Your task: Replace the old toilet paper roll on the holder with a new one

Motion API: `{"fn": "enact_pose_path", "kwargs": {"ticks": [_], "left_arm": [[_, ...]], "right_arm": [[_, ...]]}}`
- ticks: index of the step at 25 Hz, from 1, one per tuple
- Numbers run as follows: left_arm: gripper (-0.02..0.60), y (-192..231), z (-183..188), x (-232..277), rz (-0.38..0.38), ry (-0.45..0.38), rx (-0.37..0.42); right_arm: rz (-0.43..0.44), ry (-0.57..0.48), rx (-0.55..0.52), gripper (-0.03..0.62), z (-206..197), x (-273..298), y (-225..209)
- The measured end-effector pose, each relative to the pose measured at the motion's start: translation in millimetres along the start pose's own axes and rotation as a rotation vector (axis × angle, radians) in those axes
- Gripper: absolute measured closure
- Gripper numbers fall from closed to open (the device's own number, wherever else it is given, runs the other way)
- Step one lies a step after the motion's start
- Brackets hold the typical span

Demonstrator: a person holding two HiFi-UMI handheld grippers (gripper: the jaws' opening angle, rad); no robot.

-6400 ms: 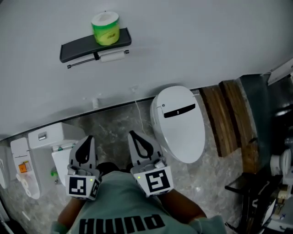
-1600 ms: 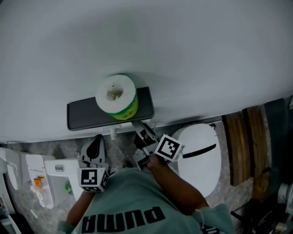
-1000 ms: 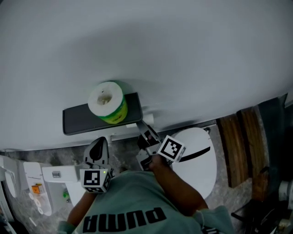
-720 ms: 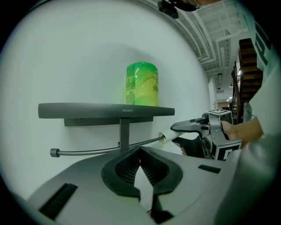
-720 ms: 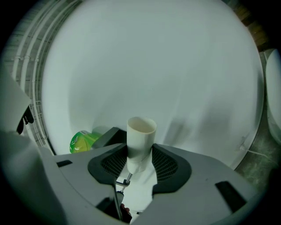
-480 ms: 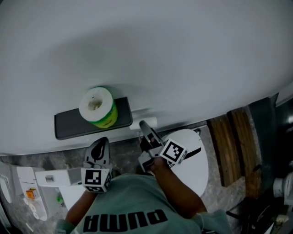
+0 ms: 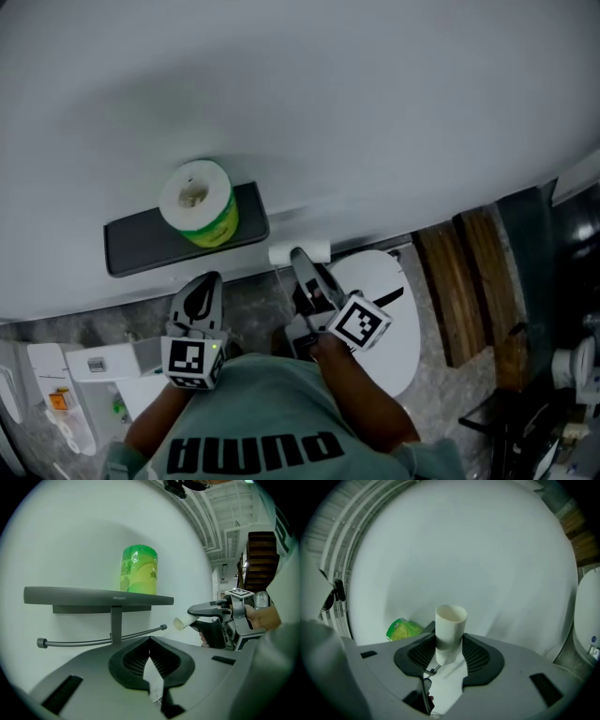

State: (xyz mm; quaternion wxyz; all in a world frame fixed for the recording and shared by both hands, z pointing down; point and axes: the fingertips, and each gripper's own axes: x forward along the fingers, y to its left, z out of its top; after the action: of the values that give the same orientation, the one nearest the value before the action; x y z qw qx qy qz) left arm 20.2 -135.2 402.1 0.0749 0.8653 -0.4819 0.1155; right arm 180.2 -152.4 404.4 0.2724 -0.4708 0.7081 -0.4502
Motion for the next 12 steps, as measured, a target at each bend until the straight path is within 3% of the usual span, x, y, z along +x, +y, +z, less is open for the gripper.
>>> {"fn": "enact_pose_path", "kwargs": {"ticks": [12], "left_arm": [[0.578,20.7,7.0,-43.8,-0.024,-0.051,-0.017]], "right_arm": [[0.074,-0.024,-0.201,0.411,-36.1,-17.4,79.1]]}}
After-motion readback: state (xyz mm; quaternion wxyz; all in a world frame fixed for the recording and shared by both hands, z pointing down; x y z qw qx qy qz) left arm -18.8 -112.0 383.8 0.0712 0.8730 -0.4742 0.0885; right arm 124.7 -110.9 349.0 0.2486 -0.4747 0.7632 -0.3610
